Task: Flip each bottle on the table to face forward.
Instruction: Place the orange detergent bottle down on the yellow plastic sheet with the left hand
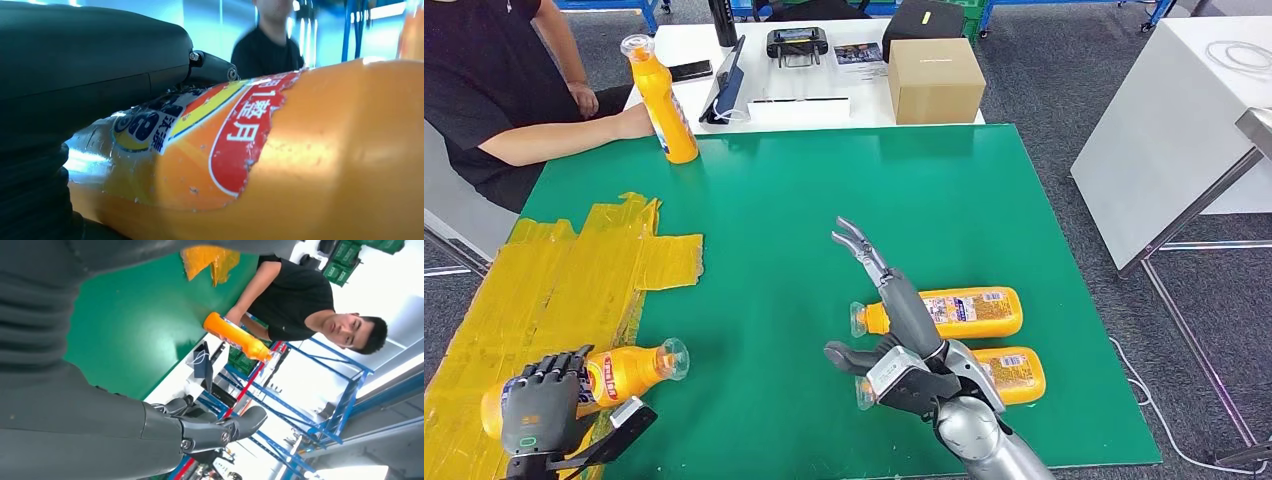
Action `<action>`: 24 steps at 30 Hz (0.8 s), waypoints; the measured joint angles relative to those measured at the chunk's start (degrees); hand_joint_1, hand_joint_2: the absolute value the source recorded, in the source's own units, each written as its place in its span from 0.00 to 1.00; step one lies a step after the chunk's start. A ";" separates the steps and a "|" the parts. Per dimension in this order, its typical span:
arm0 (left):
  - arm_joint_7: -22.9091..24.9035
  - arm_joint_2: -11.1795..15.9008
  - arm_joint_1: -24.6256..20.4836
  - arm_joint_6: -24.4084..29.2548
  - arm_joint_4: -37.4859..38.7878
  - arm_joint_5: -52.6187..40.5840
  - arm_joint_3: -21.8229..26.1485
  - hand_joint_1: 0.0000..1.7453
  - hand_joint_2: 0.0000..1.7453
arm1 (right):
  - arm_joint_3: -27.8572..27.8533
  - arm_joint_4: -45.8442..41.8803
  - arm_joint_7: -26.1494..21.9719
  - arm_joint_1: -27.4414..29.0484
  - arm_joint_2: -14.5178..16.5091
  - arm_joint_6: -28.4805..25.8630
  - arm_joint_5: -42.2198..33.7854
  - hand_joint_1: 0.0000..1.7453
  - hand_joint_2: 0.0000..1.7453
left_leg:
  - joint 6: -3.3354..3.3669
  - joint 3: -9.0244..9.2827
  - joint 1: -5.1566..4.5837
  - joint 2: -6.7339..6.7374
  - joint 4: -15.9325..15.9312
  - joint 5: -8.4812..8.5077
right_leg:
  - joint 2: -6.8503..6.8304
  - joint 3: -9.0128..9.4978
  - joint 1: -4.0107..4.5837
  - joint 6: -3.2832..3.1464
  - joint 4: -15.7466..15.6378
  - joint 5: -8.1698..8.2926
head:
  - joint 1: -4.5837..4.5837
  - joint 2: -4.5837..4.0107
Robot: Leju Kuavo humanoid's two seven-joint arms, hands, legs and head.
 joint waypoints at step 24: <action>-6.81 8.90 -5.49 -12.31 15.15 7.06 -0.51 0.00 0.00 | -7.27 -5.46 -0.25 2.29 -13.92 7.88 1.94 0.00 1.00 | 0.12 1.70 -0.15 -0.77 -0.23 -0.09 | -0.68 1.78 -0.17 0.16 -0.07 -0.40 | -0.04 0.00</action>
